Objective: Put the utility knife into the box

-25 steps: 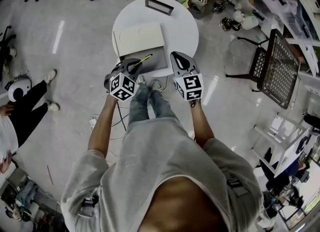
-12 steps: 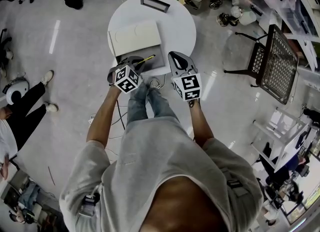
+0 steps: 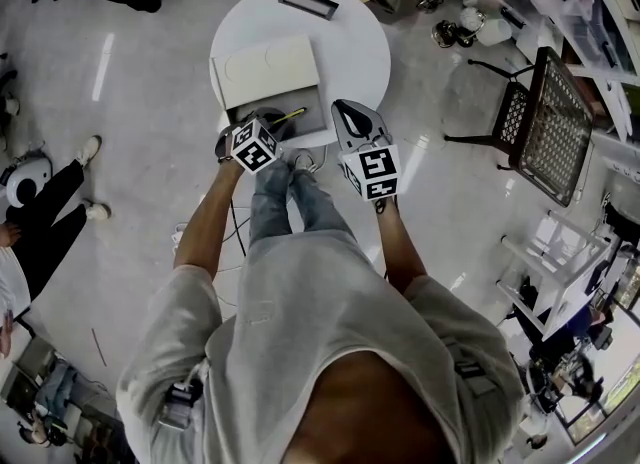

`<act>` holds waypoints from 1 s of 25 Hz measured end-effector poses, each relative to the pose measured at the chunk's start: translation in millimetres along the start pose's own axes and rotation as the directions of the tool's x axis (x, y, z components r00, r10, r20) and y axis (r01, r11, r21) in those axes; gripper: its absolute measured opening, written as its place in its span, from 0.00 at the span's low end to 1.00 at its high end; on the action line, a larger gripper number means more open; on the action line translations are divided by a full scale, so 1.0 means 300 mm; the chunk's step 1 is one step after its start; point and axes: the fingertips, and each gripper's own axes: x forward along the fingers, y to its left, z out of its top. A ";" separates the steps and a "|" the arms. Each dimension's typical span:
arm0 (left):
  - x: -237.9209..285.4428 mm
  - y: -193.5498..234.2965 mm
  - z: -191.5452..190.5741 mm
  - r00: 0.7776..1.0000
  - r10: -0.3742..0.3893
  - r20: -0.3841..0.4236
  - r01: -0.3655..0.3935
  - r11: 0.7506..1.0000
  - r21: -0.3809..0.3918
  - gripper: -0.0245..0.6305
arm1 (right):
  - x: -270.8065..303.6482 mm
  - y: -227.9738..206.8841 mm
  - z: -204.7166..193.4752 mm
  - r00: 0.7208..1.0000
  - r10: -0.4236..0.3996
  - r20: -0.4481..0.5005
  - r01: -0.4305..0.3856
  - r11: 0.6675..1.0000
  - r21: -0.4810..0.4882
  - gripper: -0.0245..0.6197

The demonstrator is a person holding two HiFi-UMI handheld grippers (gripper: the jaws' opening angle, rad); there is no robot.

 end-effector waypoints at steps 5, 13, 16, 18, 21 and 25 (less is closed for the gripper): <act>0.027 -0.004 -0.029 0.999 -0.016 -0.034 0.016 1.000 0.010 0.10 | 0.008 0.016 -0.001 1.000 0.008 -0.006 -0.008 1.000 0.002 0.10; 0.064 -0.004 -0.046 0.998 -0.015 -0.058 0.015 1.000 -0.001 0.10 | 0.015 0.028 -0.013 1.000 0.022 -0.017 -0.022 1.000 -0.001 0.10; 0.069 -0.020 -0.052 0.997 -0.046 -0.065 0.046 0.999 -0.002 0.11 | 0.014 0.024 -0.016 1.000 0.021 -0.020 -0.021 1.000 -0.001 0.10; 0.072 -0.024 -0.059 0.996 -0.058 -0.072 0.058 0.998 -0.003 0.22 | 0.017 0.023 -0.020 1.000 0.019 -0.021 -0.019 1.000 -0.002 0.10; 0.067 -0.026 -0.060 0.996 -0.055 -0.065 0.055 0.998 -0.003 0.25 | 0.020 0.027 -0.021 1.000 0.018 -0.021 -0.018 1.000 -0.003 0.10; 0.050 -0.019 -0.039 0.999 -0.028 -0.035 0.028 1.000 -0.010 0.25 | 0.021 0.030 -0.022 1.000 0.022 -0.020 -0.022 1.000 -0.001 0.10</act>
